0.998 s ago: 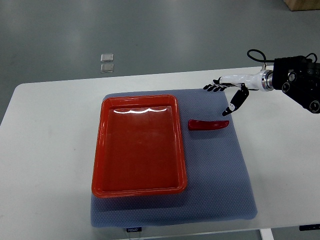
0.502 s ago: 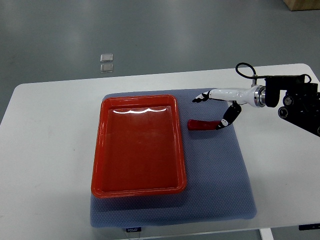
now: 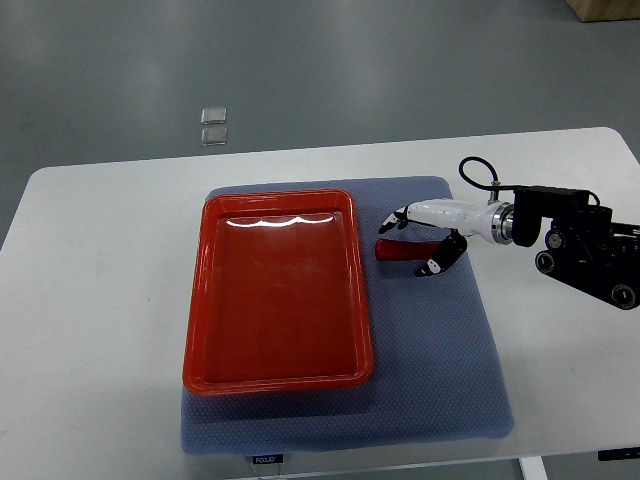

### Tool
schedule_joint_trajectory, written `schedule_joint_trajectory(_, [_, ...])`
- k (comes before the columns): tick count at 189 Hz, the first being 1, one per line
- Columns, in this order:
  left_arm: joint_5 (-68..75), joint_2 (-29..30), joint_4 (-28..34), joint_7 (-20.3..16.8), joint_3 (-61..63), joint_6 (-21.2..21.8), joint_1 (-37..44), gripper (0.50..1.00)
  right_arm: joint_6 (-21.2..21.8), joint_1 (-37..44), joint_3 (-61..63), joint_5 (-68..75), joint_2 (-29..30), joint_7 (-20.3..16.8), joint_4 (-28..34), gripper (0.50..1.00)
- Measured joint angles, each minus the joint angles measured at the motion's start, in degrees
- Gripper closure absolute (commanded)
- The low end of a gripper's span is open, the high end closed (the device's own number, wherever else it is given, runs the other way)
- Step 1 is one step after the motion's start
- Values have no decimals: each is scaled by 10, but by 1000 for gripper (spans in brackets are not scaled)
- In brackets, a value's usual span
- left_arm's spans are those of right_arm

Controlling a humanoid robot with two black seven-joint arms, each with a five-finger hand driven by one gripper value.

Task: Place red pepper on red tray
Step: 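Lower the right hand over the red pepper with fingers open, then close the right hand fingers around the red pepper and lift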

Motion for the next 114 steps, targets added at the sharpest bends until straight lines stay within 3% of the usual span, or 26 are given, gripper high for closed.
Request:
schedule_joint_trajectory(29, [0,0,0,0,0,0,0,500,-2,-2,0,-4,2,0,-6,709])
schedule_joint_trajectory(55, [0,0,0,0,0,0,0,500,-2,-2,0,-4,2,-4,-7,771])
schedule_joint_trajectory(64, [0,0,0,0,0,0,0,500,-2,-2,0,-4,2,-7,-7,771])
schedule_joint_trajectory(88, [0,0,0,0,0,0,0,500,-2,-1,0,-4,1,-10,-7,844])
schedule_joint_trajectory(114, [0,0,0,0,0,0,0,500,-2,0,0,-4,1,-11,-7,879])
